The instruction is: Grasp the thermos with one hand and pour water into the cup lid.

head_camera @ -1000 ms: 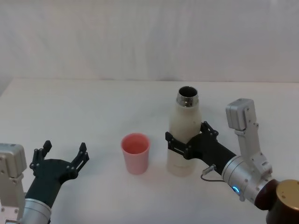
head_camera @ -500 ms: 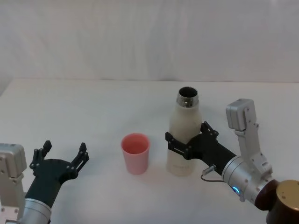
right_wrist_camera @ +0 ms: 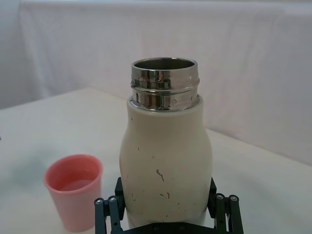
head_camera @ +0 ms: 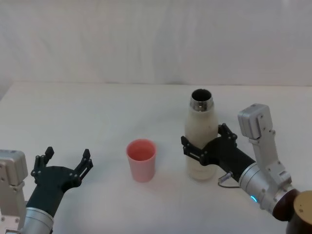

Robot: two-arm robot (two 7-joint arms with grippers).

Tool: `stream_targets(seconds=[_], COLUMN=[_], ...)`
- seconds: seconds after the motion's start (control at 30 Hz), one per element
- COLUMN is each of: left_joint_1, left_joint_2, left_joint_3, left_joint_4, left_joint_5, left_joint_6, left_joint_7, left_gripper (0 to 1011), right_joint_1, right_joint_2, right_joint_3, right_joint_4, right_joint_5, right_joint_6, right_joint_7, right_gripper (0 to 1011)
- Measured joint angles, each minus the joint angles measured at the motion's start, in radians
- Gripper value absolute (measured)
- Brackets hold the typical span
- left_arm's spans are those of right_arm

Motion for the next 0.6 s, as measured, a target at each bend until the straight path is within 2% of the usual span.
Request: stream_targets(seconds=[0.33, 0.6], left_joint_1=[0.0, 0.0], left_joint_2=[0.0, 0.0], left_joint_3=[0.0, 0.0], left_joint_4=[0.0, 0.0], left_joint_5=[0.0, 0.0], left_joint_6=[0.0, 0.0], left_joint_7=[0.0, 0.0], left_gripper=[1001, 1001], right_joint_1=[0.011, 0.055], right_joint_2=[0.032, 0.054], right_joint_3=[-0.008, -0.044], right_joint_4=[-0.054, -0.058], right_joint_5=[-0.141, -0.281], right_joint_6=[0.048, 0.086], right_joint_7=[-0.04, -0.056], right_gripper=[957, 957])
